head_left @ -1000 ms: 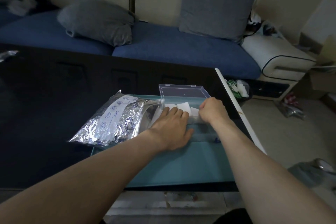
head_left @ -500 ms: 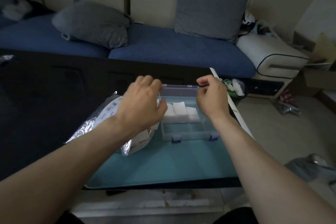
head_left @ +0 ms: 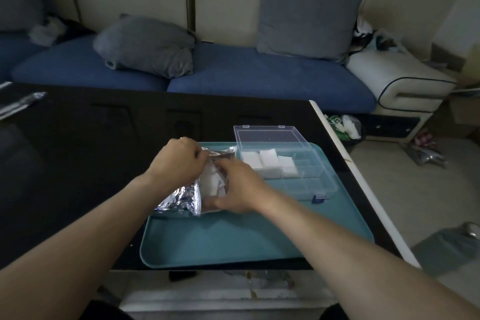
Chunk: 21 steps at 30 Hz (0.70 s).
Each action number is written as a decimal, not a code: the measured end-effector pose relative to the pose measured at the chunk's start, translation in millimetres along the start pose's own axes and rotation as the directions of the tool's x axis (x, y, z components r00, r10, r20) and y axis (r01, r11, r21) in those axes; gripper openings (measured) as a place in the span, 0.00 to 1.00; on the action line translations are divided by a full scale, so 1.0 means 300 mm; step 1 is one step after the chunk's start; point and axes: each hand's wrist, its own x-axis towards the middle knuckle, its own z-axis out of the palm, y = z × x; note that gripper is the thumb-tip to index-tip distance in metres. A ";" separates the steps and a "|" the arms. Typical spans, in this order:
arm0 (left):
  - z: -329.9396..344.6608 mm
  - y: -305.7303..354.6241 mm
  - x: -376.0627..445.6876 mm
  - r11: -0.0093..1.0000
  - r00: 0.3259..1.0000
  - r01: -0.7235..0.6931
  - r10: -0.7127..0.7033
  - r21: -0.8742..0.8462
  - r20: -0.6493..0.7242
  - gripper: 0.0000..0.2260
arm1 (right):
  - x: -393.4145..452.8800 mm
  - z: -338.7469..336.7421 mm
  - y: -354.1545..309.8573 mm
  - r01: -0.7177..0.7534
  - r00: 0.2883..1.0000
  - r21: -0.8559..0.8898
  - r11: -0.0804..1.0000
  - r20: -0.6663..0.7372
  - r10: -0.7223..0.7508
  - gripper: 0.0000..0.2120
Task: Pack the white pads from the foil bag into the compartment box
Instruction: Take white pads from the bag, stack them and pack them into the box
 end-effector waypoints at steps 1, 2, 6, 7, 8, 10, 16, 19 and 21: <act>0.002 -0.003 0.001 1.000 1.000 0.010 -0.009 -0.015 0.015 0.17 | 0.005 0.012 -0.001 -0.012 0.999 0.052 0.999 -0.033 0.014 0.39; 0.005 -0.003 0.001 0.999 0.999 0.023 -0.022 -0.033 0.030 0.17 | 0.007 0.019 -0.003 -0.021 0.997 0.088 0.996 -0.076 0.027 0.34; 0.005 0.006 -0.007 0.993 0.997 0.071 -0.066 -0.096 0.050 0.19 | 0.017 0.040 -0.009 -0.009 0.967 0.129 0.992 -0.251 0.042 0.19; 0.002 0.006 -0.009 0.989 0.996 0.083 -0.078 -0.119 0.048 0.19 | 0.022 0.046 -0.010 -0.009 0.963 0.139 0.990 -0.264 0.046 0.19; 0.000 0.006 -0.011 0.985 0.995 0.096 -0.090 -0.142 0.047 0.18 | 0.024 0.047 -0.012 -0.014 0.962 0.149 0.989 -0.266 0.054 0.20; -0.002 0.004 -0.013 0.979 0.993 0.112 -0.106 -0.169 0.044 0.18 | 0.025 0.039 -0.012 -0.027 0.959 0.163 0.986 -0.273 0.072 0.17; 0.001 0.000 -0.012 0.972 0.992 0.125 -0.118 -0.200 0.044 0.17 | 0.021 0.006 -0.003 -0.021 0.972 0.243 0.970 -0.221 0.076 0.09; 0.004 -0.002 -0.010 0.968 0.992 0.128 -0.122 -0.215 0.041 0.17 | 0.020 -0.001 -0.009 -0.042 0.982 0.330 0.943 -0.161 0.100 0.10; 0.008 -0.003 -0.009 0.966 0.992 0.127 -0.122 -0.223 0.039 0.17 | 0.019 -0.003 -0.019 -0.042 0.983 0.391 0.919 -0.148 0.108 0.10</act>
